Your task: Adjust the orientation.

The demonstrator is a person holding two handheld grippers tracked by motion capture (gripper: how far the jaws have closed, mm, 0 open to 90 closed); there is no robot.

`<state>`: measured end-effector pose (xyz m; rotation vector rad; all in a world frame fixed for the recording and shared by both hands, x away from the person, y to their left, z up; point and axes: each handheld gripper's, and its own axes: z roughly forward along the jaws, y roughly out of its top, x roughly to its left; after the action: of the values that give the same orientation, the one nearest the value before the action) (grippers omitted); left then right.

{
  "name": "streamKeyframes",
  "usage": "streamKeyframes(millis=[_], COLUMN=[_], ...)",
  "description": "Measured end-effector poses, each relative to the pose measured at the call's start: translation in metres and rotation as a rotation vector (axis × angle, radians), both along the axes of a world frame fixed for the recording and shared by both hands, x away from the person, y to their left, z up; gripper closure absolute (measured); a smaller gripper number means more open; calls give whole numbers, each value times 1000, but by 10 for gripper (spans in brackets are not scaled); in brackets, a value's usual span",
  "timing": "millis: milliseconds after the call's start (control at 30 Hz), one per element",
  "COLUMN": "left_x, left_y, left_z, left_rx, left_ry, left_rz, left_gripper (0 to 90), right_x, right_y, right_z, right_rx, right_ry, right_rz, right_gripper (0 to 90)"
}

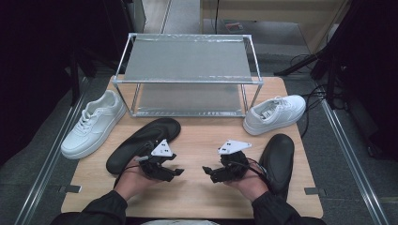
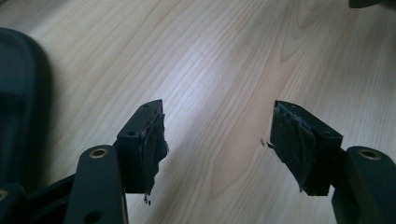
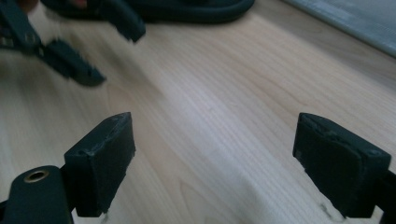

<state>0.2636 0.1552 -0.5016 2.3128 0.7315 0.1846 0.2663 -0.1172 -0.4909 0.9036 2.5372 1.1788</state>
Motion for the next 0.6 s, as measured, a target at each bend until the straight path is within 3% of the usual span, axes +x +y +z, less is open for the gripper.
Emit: streamKeyframes(millis=[67,200,300,400,467,600], left_x=[0,2,3,2,4,6], left_y=[5,13,16,20,24,32], left_z=[5,10,12,18,23,23], left_rx=[-17,-41,-33,-69,-73,-71], left_ry=[9,36,28,25,86,134], left_rz=[1,13,11,2,32,79], left_gripper=[366,354,317,322,381,393], right_x=[0,-2,-6,-8,-10,-11], right_y=[0,-4,-5,-5,-6,-7], right_z=[1,5,9,12,15,19], right_rx=[-23,-2,-30,-34,-7,17], right_ry=[5,9,-11,-4,20,19], right_rz=[20,28,13,14,30,46], right_gripper=[148,164,161,205,298,361])
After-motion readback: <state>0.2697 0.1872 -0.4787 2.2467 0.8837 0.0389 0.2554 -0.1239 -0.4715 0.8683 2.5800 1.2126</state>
